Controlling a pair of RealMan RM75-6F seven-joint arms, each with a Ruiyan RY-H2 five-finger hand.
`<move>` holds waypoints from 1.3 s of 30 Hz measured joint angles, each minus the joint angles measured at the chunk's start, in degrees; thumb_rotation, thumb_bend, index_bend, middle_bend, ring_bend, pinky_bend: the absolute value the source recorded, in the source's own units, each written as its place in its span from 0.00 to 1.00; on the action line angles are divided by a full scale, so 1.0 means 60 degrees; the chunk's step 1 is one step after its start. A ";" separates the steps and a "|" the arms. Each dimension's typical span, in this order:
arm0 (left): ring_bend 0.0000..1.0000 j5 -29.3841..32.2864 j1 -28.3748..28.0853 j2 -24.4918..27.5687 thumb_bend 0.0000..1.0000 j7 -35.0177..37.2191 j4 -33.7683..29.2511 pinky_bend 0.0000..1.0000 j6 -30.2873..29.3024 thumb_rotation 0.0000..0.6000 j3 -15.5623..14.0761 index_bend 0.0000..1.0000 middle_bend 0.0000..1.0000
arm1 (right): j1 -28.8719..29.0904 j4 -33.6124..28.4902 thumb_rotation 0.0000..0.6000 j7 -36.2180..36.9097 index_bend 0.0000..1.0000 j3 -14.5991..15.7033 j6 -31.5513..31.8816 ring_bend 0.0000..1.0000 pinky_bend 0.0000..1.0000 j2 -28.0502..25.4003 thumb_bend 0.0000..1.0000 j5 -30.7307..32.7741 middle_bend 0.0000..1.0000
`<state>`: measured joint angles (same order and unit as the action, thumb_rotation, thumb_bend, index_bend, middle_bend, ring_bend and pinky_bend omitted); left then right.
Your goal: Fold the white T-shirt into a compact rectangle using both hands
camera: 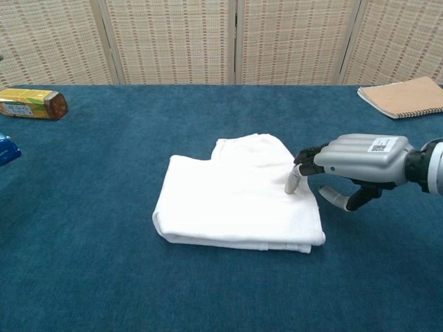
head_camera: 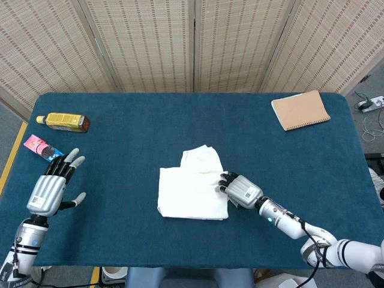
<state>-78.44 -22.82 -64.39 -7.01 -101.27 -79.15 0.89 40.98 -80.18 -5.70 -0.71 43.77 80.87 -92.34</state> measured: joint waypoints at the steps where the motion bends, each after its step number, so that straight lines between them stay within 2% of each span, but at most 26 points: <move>1: 0.00 -0.0017 0.0018 -0.0006 0.27 -0.0001 -0.0001 0.02 0.0009 1.00 0.0016 0.12 0.03 | -0.0006 0.0066 1.00 0.0004 0.24 0.0024 0.0012 0.08 0.18 0.0049 0.66 0.0020 0.22; 10: 0.00 -0.0113 0.0200 0.0015 0.27 0.0000 -0.0032 0.02 0.0057 1.00 0.0180 0.12 0.03 | -0.0159 -0.0183 1.00 0.0324 0.24 0.0054 0.0837 0.08 0.18 -0.0101 0.66 -0.0019 0.22; 15: 0.00 -0.0123 0.0271 -0.0027 0.27 0.0001 -0.0020 0.02 0.0159 1.00 0.0239 0.12 0.03 | -0.0372 -0.0753 1.00 0.0469 0.24 0.0504 0.1305 0.08 0.18 -0.0492 0.66 -0.0432 0.22; 21: 0.00 -0.0163 0.0344 -0.0118 0.27 -0.0049 -0.0014 0.02 0.0227 1.00 0.0298 0.12 0.03 | -0.0576 -0.0913 1.00 0.0493 0.24 0.1017 0.1298 0.08 0.18 -0.0671 0.66 -0.0584 0.22; 28: 0.00 -0.0169 0.0426 -0.0156 0.27 -0.0077 0.0008 0.02 0.0288 1.00 0.0381 0.12 0.03 | -0.0590 -0.0738 1.00 0.0460 0.24 0.1206 0.1039 0.08 0.18 -0.0578 0.66 -0.0515 0.22; 34: 0.00 -0.0207 0.0491 -0.0135 0.27 -0.0031 0.0014 0.02 0.0269 1.00 0.0473 0.12 0.03 | -0.0646 -0.0777 1.00 0.0525 0.24 0.1048 0.1502 0.08 0.18 -0.0648 0.66 -0.0528 0.22; 39: 0.00 -0.0241 0.0558 -0.0106 0.27 0.0052 0.0021 0.02 0.0214 1.00 0.0562 0.12 0.03 | -0.0574 -0.0626 1.00 0.0648 0.24 0.0523 0.1664 0.08 0.18 -0.0609 0.66 -0.0154 0.22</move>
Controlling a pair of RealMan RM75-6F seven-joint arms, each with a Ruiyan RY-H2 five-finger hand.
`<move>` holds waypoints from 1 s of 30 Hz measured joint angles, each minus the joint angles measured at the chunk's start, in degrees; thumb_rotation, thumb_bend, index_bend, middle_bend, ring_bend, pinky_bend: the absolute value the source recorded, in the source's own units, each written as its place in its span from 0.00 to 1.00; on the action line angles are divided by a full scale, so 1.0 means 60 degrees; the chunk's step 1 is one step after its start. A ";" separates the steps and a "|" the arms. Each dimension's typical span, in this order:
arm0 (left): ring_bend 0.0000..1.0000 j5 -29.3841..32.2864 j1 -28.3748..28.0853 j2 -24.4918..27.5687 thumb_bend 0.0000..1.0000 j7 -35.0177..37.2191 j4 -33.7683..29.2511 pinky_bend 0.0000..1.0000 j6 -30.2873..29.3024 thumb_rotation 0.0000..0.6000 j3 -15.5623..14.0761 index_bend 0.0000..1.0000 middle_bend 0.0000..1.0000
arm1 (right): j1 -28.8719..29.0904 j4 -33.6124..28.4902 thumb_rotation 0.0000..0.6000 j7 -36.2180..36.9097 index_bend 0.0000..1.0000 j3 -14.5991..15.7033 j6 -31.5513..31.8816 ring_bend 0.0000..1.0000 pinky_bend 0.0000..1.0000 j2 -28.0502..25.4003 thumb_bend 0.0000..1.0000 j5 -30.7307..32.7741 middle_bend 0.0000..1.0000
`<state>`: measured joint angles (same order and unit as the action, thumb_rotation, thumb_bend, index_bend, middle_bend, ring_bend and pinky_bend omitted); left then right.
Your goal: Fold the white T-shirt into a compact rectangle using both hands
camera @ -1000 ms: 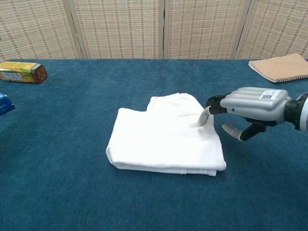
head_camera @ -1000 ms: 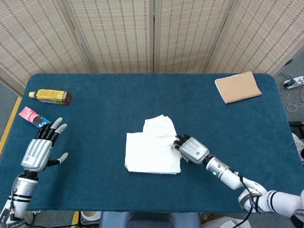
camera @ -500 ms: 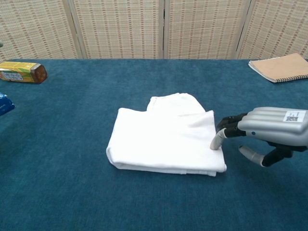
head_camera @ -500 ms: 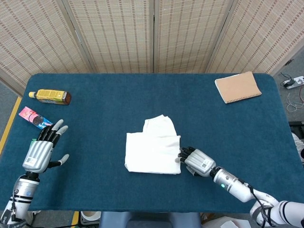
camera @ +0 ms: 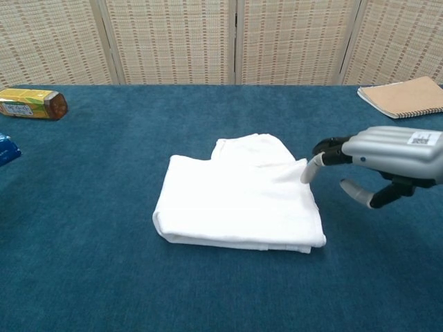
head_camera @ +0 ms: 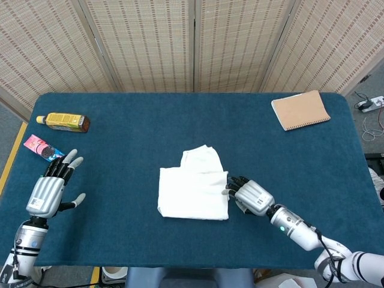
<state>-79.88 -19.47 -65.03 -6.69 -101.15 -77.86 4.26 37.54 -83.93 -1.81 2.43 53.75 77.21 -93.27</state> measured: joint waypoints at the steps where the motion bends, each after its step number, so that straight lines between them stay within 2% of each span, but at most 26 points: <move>1: 0.00 -0.0010 0.0016 0.0004 0.27 0.0003 -0.0001 0.02 -0.0014 1.00 0.0005 0.12 0.03 | 0.0048 0.0083 1.00 0.0015 0.24 -0.0094 -0.0037 0.08 0.18 0.0065 0.66 0.0084 0.22; 6: 0.00 -0.0016 0.0097 0.0044 0.27 0.0019 -0.0002 0.02 -0.0021 1.00 0.0020 0.12 0.03 | 0.0413 0.0730 1.00 -0.0030 0.24 -0.0431 -0.0572 0.08 0.18 0.0637 0.66 0.0498 0.22; 12: 0.00 -0.0052 0.0204 0.0094 0.27 0.0079 0.0005 0.02 -0.0047 1.00 0.0027 0.12 0.03 | 0.0848 0.1546 1.00 -0.0282 0.24 -0.0610 -0.1346 0.08 0.18 0.1353 0.66 0.0913 0.22; 17: 0.00 -0.0052 0.0255 0.0125 0.27 0.0130 0.0061 0.02 -0.0065 1.00 0.0081 0.12 0.03 | 0.0997 0.1814 1.00 -0.0477 0.24 -0.0722 -0.1370 0.08 0.18 0.1633 0.66 0.1076 0.22; 23: 0.00 -0.0024 0.0305 0.0234 0.27 0.0211 0.0189 0.02 -0.0092 1.00 0.0164 0.12 0.03 | 0.0690 0.1158 1.00 -0.0394 0.24 -0.0739 -0.0500 0.08 0.18 0.0918 0.64 0.0961 0.22; 28: 0.00 -0.0002 0.0431 0.0268 0.27 0.0132 0.0504 0.02 -0.0250 1.00 0.0182 0.12 0.03 | -0.0062 0.0158 1.00 -0.0525 0.24 -0.0636 0.0774 0.08 0.18 -0.0217 0.61 0.0892 0.22; 30: 0.00 0.0051 0.0526 0.0256 0.27 0.0048 0.0711 0.02 -0.0368 1.00 0.0193 0.13 0.03 | -0.0512 -0.0242 1.00 -0.0655 0.24 -0.0577 0.1400 0.08 0.18 -0.0686 0.56 0.0917 0.22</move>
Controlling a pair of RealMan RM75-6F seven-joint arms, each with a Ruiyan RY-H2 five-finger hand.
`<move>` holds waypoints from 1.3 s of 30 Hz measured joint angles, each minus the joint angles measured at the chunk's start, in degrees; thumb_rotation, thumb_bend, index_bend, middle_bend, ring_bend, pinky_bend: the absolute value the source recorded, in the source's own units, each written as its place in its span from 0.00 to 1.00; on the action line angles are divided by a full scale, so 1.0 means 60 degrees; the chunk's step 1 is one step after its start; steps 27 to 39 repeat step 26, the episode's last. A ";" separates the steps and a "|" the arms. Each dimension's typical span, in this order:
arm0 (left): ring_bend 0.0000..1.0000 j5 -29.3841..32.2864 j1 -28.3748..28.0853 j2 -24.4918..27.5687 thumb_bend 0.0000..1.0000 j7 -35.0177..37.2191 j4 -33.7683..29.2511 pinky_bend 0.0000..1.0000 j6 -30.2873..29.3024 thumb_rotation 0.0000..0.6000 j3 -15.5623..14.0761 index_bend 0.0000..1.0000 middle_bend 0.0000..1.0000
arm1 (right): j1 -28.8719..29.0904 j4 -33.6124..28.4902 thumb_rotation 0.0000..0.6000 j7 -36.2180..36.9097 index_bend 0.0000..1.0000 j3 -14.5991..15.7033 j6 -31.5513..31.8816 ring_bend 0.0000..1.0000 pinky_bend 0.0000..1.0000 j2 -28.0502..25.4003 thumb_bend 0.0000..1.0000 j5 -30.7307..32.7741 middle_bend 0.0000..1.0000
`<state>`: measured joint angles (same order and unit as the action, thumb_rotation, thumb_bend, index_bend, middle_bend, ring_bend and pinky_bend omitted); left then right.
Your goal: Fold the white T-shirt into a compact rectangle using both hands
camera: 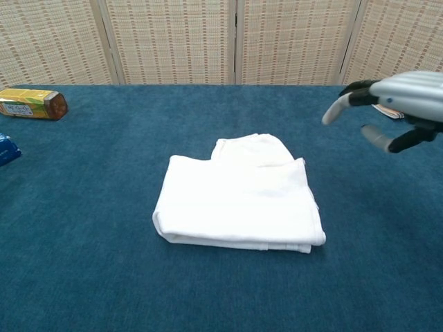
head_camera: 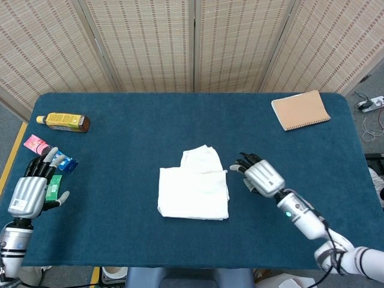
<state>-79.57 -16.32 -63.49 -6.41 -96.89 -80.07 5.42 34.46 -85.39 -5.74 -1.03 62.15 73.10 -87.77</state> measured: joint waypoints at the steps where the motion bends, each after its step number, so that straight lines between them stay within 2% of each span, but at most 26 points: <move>1: 0.00 0.0037 0.0045 -0.0010 0.27 -0.0029 0.0089 0.02 -0.0051 1.00 0.0008 0.13 0.03 | -0.0209 -0.0164 1.00 -0.0054 0.24 0.0025 0.0272 0.08 0.18 -0.0194 0.54 0.0025 0.22; 9: 0.00 0.0334 0.0428 -0.0057 0.27 -0.0030 0.0663 0.02 -0.0189 1.00 -0.0046 0.13 0.03 | -0.2166 -0.1204 1.00 -0.0377 0.22 0.0264 0.2727 0.09 0.18 -0.1545 0.43 0.0267 0.22; 18: 0.01 0.0212 0.0949 -0.0107 0.27 -0.0526 0.0631 0.02 -0.0763 1.00 -0.0255 0.12 0.03 | -0.3914 -0.1441 1.00 -0.0308 0.22 0.0563 0.4748 0.10 0.19 -0.2132 0.40 -0.0032 0.22; 24: 0.01 0.0082 0.1291 -0.0149 0.27 -0.0611 0.0479 0.02 -0.1083 1.00 -0.0394 0.12 0.03 | -0.4337 -0.1260 1.00 0.0007 0.22 0.0631 0.5029 0.10 0.19 -0.2063 0.40 -0.0342 0.22; 39: 0.01 -0.0006 0.1367 -0.0149 0.27 -0.0622 0.0424 0.02 -0.1144 1.00 -0.0440 0.12 0.03 | -0.4355 -0.1244 1.00 0.0021 0.22 0.0626 0.4966 0.10 0.20 -0.2052 0.40 -0.0373 0.22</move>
